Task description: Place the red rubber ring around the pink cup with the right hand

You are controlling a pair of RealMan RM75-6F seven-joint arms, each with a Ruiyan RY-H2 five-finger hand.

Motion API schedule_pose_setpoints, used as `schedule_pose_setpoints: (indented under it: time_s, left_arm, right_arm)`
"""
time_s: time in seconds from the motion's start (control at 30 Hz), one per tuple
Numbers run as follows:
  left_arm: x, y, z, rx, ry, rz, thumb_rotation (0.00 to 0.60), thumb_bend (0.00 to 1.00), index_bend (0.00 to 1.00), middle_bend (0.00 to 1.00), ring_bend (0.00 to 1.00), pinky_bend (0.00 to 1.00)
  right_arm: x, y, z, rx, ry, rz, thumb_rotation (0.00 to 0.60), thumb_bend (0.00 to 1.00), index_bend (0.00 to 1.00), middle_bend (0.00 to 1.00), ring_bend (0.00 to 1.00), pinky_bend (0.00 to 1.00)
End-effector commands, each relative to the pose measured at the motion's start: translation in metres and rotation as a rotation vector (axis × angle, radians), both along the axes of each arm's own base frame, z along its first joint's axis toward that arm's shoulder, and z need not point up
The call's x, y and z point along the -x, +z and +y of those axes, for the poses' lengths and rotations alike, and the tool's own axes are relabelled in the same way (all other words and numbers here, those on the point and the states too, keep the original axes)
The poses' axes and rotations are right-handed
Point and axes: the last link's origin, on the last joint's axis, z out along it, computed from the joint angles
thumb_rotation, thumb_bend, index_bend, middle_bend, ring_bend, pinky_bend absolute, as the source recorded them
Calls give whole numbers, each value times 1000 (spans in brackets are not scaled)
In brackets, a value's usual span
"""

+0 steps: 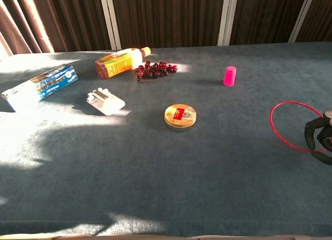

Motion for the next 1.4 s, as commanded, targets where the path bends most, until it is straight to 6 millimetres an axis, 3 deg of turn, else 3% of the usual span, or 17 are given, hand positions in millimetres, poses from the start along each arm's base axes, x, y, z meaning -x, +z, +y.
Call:
schedule_pose_setpoints:
  time_s: [0.03,0.27,0.57,0.9,1.13,1.4]
  left_arm:
    - [0,0,0,1,0,0,600,478,264,203,170,271]
    - [0,-1,1,4,1,3,600,479,264,204,170,271]
    - [-1,-2,1,9,-1,6,600,479,263,204,170,270]
    - [1,0,2,0,10,-5,600,478,264,204,170,270]
    - [1,0,2,15,4,-8,600,478,264,204,170,271]
    - [1,0,2,16,7,-9,600,479,264,205,170,271]
  right_arm:
    - [-1,1,-1,5,0,-10,600,513,751,920,1000,1000]
    - [-17,9,-16,33,23,-50,600,513,751,920,1000,1000]
    - [-56,9,-71,89,37,-71,600,513,751,920,1000,1000]
    - [-94,-13,-136,116,-1,-64,600,513,751,920,1000,1000]
    - [-111,-30,-166,116,-26,-80,600,513,752,920,1000,1000]
    - [-116,-48,-193,119,-96,-141,600,513,753,920,1000,1000]
